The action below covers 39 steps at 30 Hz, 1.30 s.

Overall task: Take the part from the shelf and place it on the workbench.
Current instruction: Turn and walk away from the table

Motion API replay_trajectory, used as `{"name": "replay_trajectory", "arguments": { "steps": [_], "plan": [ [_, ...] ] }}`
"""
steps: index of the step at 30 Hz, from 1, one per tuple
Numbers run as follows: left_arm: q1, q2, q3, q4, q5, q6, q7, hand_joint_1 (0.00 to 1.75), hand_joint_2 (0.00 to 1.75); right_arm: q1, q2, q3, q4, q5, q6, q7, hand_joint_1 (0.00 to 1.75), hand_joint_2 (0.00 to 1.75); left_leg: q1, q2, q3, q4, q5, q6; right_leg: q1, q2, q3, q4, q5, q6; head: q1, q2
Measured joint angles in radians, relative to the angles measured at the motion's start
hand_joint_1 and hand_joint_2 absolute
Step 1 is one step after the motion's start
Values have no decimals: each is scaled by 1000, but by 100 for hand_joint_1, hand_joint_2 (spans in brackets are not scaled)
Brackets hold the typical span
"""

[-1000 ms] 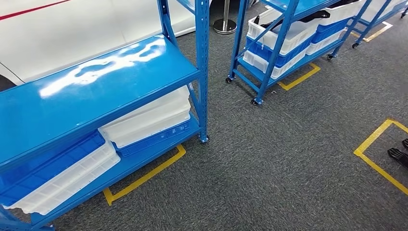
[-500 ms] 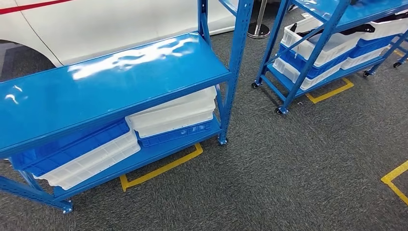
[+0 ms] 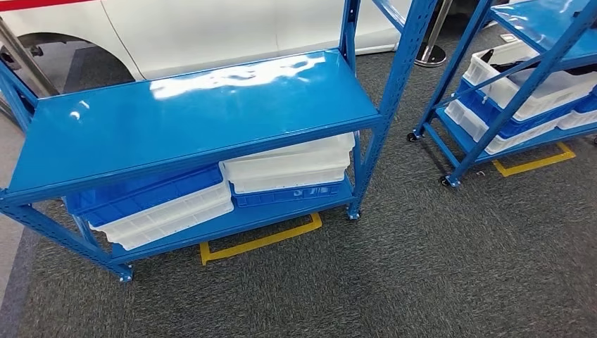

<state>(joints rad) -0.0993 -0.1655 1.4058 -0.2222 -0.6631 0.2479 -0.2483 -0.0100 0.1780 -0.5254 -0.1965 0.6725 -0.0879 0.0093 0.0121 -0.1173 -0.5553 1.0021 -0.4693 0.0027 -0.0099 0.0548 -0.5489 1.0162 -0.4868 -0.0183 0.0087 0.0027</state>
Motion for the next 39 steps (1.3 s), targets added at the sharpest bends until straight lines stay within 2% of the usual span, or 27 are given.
{"name": "replay_trajectory", "arguments": {
  "steps": [2,3,4,5,6,7,8,9,11,12,14,15,16,18,19,20,21,22,24,26,29,31,34,35,36,37,39],
  "plan": [
    [1,1,0,0,0,0,0,0,0,1,2,0,0,0,1,0,0,0,-1,46,-24,49,-33,-8,-6,-27,7,-13,5,-12,-2,0],
    [-1,2,1,-1,1,1,1,0,0,2,2,0,0,0,1,0,0,0,1,76,-51,105,-66,-11,-5,-42,9,-16,5,-17,-3,0],
    [-3,2,1,-1,1,1,1,0,0,3,2,0,0,0,1,0,0,0,2,95,-84,173,-99,-16,-5,-57,9,-16,4,-20,-4,0],
    [-4,1,1,-1,2,0,2,0,0,4,2,0,0,0,1,0,0,0,4,104,-115,234,-123,-21,-4,-72,9,-15,2,-20,-4,0],
    [-4,1,1,-1,2,0,2,0,0,5,2,0,0,0,1,0,0,0,6,109,-132,268,-129,-26,-3,-88,9,-15,0,-20,-4,0],
    [-3,1,1,-1,2,0,2,0,0,5,2,0,0,0,1,0,0,0,8,113,-128,262,-114,-29,-3,-101,11,-14,-2,-18,-4,0],
    [-2,2,2,-1,2,1,2,0,0,5,2,0,0,0,1,0,0,0,8,120,-102,214,-82,-29,-3,-113,13,-13,-4,-16,-4,0],
    [-1,2,2,-1,2,1,2,0,0,5,2,0,0,0,1,0,0,0,8,140,-62,141,-47,-27,-2,-125,17,-12,-7,-12,-4,0],
    [-3,2,3,-1,2,1,2,0,0,4,2,0,0,0,1,0,0,0,2,173,-1,23,-4,-16,2,-145,23,-7,-16,-2,-4,0],
    [-4,2,3,-1,2,2,2,0,0,4,3,0,0,1,1,0,0,0,-1,180,10,-1,0,-9,4,-154,25,-6,-18,4,-4,0],
    [-3,2,4,-1,2,3,2,0,0,1,3,0,0,1,1,0,0,0,-2,160,10,-8,3,3,5,-170,31,-8,-20,14,-4,0],
    [-1,2,5,-1,3,4,2,0,0,-1,3,0,0,2,1,0,0,0,0,151,12,-13,6,9,4,-162,32,-3,-27,19,-4,0],
    [0,1,5,-1,3,5,2,0,0,-1,2,0,0,3,1,0,0,0,3,141,14,-18,11,15,2,-143,26,17,-44,23,-4,0],
    [-2,0,5,-1,3,6,2,0,0,-1,1,0,0,4,1,1,0,0,6,124,14,-23,17,24,-2,-89,-19,119,-107,28,-3,0],
    [-3,0,5,-1,4,6,2,0,0,0,1,0,0,5,2,3,0,0,6,115,11,-23,18,26,-3,-72,-52,188,-140,29,-4,0],
    [-4,0,5,-1,4,5,2,0,0,2,0,0,0,6,2,4,0,0,6,105,10,-21,18,27,-3,-65,-80,243,-157,30,-4,0],
    [-4,0,5,-1,4,5,2,0,0,3,0,0,0,8,2,5,0,0,5,96,8,-19,18,27,-3,-62,-94,265,-153,31,-4,0],
    [-3,0,5,-1,6,4,1,0,0,3,0,-1,0,9,-1,4,0,0,5,87,8,-16,17,26,-3,-61,-89,247,-127,30,-4,0],
    [-2,-1,6,-1,11,3,-1,0,0,3,-1,-3,0,9,-8,-3,0,0,5,73,8,-8,13,21,-4,-53,-37,122,-53,26,-4,0],
    [-2,-2,6,-1,15,3,-3,0,0,2,-1,-9,0,7,-14,-9,0,0,2,64,4,1,8,11,-3,-42,-1,28,-14,19,-4,0],
    [-1,-2,7,-1,20,0,-6,0,0,2,-1,-13,0,6,-14,-13,0,0,2,62,-1,3,5,-8,1,-43,1,13,-10,3,-4,0],
    [-1,-2,7,-1,21,-1,-8,0,0,2,-1,-14,0,6,-11,-13,0,0,3,78,-17,41,-22,-17,-2,-50,3,5,-7,-11,-4,0],
    [-3,-3,7,-1,21,-1,-8,0,0,4,-1,-16,0,6,-8,-14,0,0,5,105,-102,222,-114,-27,0,-64,4,3,-8,-23,-4,0],
    [-3,-3,7,-1,22,-1,-8,0,0,4,-1,-16,0,6,-8,-15,0,0,5,108,-124,268,-126,-28,1,-68,4,4,-9,-25,-4,0],
    [-2,-4,7,-1,22,-2,-8,0,0,4,-1,-16,0,6,-8,-15,0,0,5,110,-128,279,-119,-28,3,-71,5,6,-11,-25,-4,0],
    [-1,-4,7,-1,22,-2,-8,0,0,4,-1,-17,0,6,-8,-15,0,0,4,111,-112,248,-93,-25,4,-73,7,6,-13,-24,-4,0],
    [-1,-3,7,-1,23,-4,-8,0,0,4,0,-17,0,6,-6,-15,0,0,-1,118,-45,115,-27,-11,8,-75,14,7,-18,-20,-4,0]
  ]
}}
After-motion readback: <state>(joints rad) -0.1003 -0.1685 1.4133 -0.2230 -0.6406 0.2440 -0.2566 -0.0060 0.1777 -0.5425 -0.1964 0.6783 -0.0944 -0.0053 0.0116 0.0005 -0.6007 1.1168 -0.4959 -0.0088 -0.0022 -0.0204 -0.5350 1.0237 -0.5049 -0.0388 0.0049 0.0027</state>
